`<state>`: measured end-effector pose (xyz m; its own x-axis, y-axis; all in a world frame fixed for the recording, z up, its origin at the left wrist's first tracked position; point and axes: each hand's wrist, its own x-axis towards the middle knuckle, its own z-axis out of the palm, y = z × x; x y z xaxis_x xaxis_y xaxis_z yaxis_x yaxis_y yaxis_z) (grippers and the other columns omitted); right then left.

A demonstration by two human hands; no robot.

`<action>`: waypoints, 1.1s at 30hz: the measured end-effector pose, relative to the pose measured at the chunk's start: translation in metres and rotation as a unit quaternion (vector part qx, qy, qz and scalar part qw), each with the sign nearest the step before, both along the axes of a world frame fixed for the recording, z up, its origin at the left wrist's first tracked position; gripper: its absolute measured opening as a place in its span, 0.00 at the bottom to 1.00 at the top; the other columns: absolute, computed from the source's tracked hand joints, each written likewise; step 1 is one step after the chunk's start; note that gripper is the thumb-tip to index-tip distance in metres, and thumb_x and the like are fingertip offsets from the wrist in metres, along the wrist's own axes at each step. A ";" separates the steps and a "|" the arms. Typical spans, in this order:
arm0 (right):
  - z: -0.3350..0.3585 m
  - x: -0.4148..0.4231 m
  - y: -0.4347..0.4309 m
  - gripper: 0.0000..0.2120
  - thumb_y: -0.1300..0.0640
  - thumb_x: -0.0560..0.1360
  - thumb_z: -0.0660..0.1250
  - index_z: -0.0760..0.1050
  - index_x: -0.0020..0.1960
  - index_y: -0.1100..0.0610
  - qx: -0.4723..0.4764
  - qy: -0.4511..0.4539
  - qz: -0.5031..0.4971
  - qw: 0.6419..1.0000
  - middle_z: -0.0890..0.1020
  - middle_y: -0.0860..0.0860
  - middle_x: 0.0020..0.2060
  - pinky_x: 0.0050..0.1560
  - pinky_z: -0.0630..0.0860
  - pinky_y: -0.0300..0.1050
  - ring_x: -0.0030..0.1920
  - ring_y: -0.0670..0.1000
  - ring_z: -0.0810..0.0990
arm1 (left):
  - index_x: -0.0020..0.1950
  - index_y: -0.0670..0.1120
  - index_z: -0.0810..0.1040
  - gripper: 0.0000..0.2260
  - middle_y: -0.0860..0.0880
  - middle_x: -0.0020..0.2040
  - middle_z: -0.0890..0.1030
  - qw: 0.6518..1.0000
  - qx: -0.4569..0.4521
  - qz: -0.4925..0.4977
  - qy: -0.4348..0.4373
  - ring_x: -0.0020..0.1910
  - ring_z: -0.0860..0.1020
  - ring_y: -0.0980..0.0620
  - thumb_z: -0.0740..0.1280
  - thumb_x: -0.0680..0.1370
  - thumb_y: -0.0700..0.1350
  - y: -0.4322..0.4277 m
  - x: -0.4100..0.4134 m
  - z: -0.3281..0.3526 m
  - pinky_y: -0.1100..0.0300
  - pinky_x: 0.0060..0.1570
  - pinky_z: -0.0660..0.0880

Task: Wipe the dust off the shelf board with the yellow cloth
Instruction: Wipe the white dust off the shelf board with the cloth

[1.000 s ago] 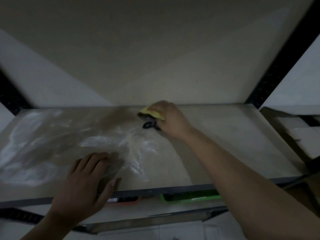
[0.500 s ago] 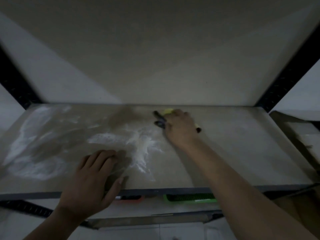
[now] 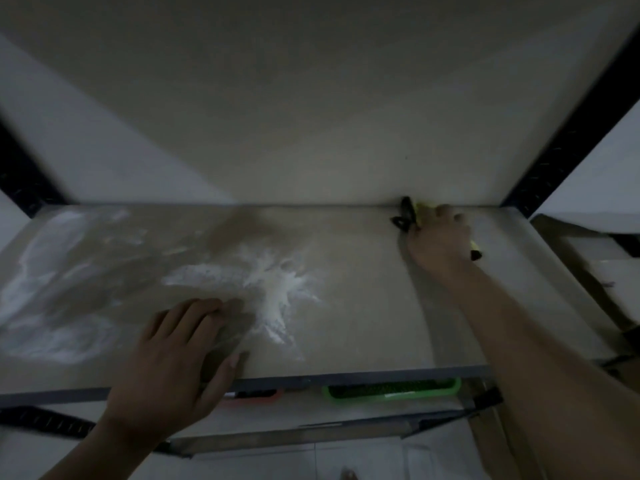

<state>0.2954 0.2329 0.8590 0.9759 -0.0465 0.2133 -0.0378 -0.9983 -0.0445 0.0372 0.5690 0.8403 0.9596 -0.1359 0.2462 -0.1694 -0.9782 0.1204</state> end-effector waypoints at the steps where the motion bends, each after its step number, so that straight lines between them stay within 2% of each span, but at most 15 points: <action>1: 0.003 -0.012 0.026 0.19 0.50 0.77 0.59 0.72 0.61 0.62 0.002 -0.010 0.027 1.000 0.74 0.64 0.59 0.54 0.70 0.54 0.56 0.65 0.72 | 0.60 0.42 0.81 0.29 0.45 0.61 0.79 1.000 0.002 0.001 0.000 0.60 0.77 0.41 0.52 0.82 0.63 0.000 0.001 0.001 0.49 0.57 0.69; 3: 0.002 -0.036 0.080 0.16 0.53 0.76 0.60 0.74 0.59 0.60 0.006 -0.010 0.122 0.992 0.75 0.61 0.57 0.51 0.70 0.51 0.53 0.63 0.74 | 0.60 0.42 0.81 0.29 0.44 0.61 0.79 1.000 0.006 -0.002 -0.001 0.60 0.77 0.40 0.51 0.82 0.63 0.000 0.000 0.000 0.49 0.57 0.69; 6: 0.005 -0.074 0.136 0.17 0.55 0.74 0.64 0.75 0.62 0.53 0.057 0.042 0.302 0.951 0.75 0.56 0.59 0.53 0.71 0.50 0.54 0.61 0.74 | 0.59 0.41 0.80 0.28 0.44 0.61 0.79 1.000 0.006 -0.001 -0.007 0.59 0.77 0.40 0.52 0.82 0.62 -0.001 -0.001 0.001 0.49 0.56 0.69; 8: 0.018 -0.075 0.129 0.22 0.55 0.73 0.67 0.72 0.66 0.52 0.143 0.090 0.331 0.928 0.76 0.56 0.61 0.57 0.73 0.48 0.58 0.60 0.76 | 0.59 0.41 0.80 0.29 0.44 0.61 0.79 1.000 0.006 -0.001 -0.008 0.59 0.76 0.40 0.51 0.83 0.62 -0.001 0.000 0.002 0.49 0.57 0.68; 11: 0.034 -0.055 0.058 0.20 0.48 0.72 0.70 0.70 0.60 0.53 0.249 0.067 0.189 0.948 0.82 0.54 0.50 0.43 0.73 0.44 0.49 0.57 0.81 | 0.60 0.41 0.80 0.30 0.44 0.61 0.79 1.000 0.007 0.001 -0.002 0.60 0.77 0.40 0.50 0.83 0.63 0.000 0.000 0.001 0.49 0.57 0.69; 13: 0.037 -0.039 -0.008 0.17 0.51 0.75 0.67 0.69 0.59 0.56 0.237 0.004 0.109 0.965 0.81 0.57 0.48 0.40 0.71 0.43 0.47 0.60 0.81 | 0.61 0.41 0.80 0.30 0.44 0.62 0.79 1.000 0.006 0.001 -0.003 0.60 0.77 0.40 0.51 0.83 0.63 0.000 0.000 -0.001 0.47 0.57 0.70; 16: 0.034 -0.014 -0.094 0.18 0.57 0.76 0.64 0.71 0.65 0.60 0.166 -0.055 0.053 0.983 0.75 0.63 0.59 0.54 0.75 0.52 0.57 0.65 0.76 | 0.60 0.40 0.80 0.30 0.43 0.61 0.79 1.000 0.009 -0.001 -0.011 0.59 0.77 0.39 0.50 0.83 0.63 0.000 -0.001 -0.002 0.46 0.57 0.70; 18: 0.024 0.003 -0.132 0.21 0.52 0.78 0.61 0.69 0.69 0.58 0.119 -0.011 0.002 0.993 0.71 0.65 0.64 0.62 0.71 0.56 0.63 0.66 0.71 | 0.59 0.40 0.80 0.31 0.42 0.61 0.79 1.000 0.016 0.002 -0.018 0.59 0.77 0.39 0.49 0.83 0.63 -0.001 -0.001 -0.003 0.45 0.57 0.70; 21: -0.002 0.018 -0.152 0.26 0.43 0.76 0.51 0.65 0.68 0.56 0.029 0.069 -0.053 0.996 0.70 0.66 0.64 0.64 0.67 0.62 0.64 0.68 0.68 | 0.59 0.39 0.81 0.31 0.42 0.60 0.79 0.999 0.011 0.004 -0.030 0.58 0.77 0.39 0.50 0.83 0.63 -0.003 0.000 -0.003 0.44 0.56 0.70; 23: -0.005 0.016 -0.128 0.29 0.42 0.75 0.47 0.69 0.66 0.58 -0.015 0.065 -0.044 0.997 0.72 0.64 0.63 0.64 0.67 0.62 0.63 0.67 0.69 | 0.58 0.39 0.80 0.30 0.41 0.60 0.79 0.999 0.015 0.006 -0.039 0.57 0.77 0.39 0.51 0.83 0.62 -0.004 0.001 -0.003 0.45 0.54 0.70; 25: -0.005 0.001 -0.080 0.27 0.46 0.76 0.49 0.74 0.63 0.62 -0.012 0.032 0.019 0.999 0.75 0.64 0.62 0.64 0.68 0.58 0.61 0.66 0.72 | 0.57 0.39 0.80 0.28 0.41 0.60 0.79 0.999 0.021 0.005 -0.043 0.56 0.77 0.38 0.52 0.82 0.61 -0.004 0.002 -0.003 0.45 0.52 0.70; 27: -0.009 -0.031 -0.018 0.24 0.50 0.73 0.53 0.78 0.58 0.62 0.067 -0.025 0.147 0.987 0.79 0.63 0.58 0.60 0.73 0.55 0.56 0.66 0.77 | 0.57 0.39 0.80 0.26 0.41 0.60 0.79 0.999 0.025 0.004 -0.045 0.57 0.78 0.37 0.54 0.81 0.59 -0.003 0.002 -0.003 0.44 0.51 0.71; 30: -0.004 -0.066 0.045 0.20 0.54 0.70 0.60 0.80 0.58 0.57 0.131 0.004 0.365 0.922 0.80 0.59 0.59 0.59 0.75 0.50 0.56 0.61 0.78 | 0.58 0.39 0.79 0.26 0.41 0.61 0.79 0.999 0.024 -0.002 -0.047 0.57 0.78 0.36 0.53 0.82 0.60 -0.003 0.002 -0.004 0.43 0.51 0.71; 32: 0.011 -0.058 0.035 0.20 0.55 0.69 0.63 0.80 0.59 0.57 0.192 0.050 0.396 0.897 0.80 0.59 0.58 0.60 0.74 0.49 0.56 0.60 0.79 | 0.60 0.39 0.79 0.28 0.41 0.61 0.78 0.999 0.022 -0.008 -0.045 0.58 0.78 0.36 0.52 0.83 0.60 -0.002 0.001 -0.004 0.42 0.52 0.72; 33: 0.017 -0.049 0.019 0.21 0.53 0.69 0.62 0.80 0.59 0.58 0.217 0.029 0.387 0.896 0.81 0.59 0.57 0.61 0.74 0.49 0.56 0.59 0.79 | 0.60 0.39 0.79 0.28 0.41 0.62 0.78 0.999 0.021 -0.007 -0.042 0.58 0.77 0.36 0.51 0.83 0.61 -0.002 0.001 -0.005 0.42 0.52 0.72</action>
<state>0.2466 0.2516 0.8757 0.7602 0.5826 0.2874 0.6437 -0.6153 -0.4551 0.0385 0.5673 0.8356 0.9339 -0.1611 0.3191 -0.1912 -0.9794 0.0651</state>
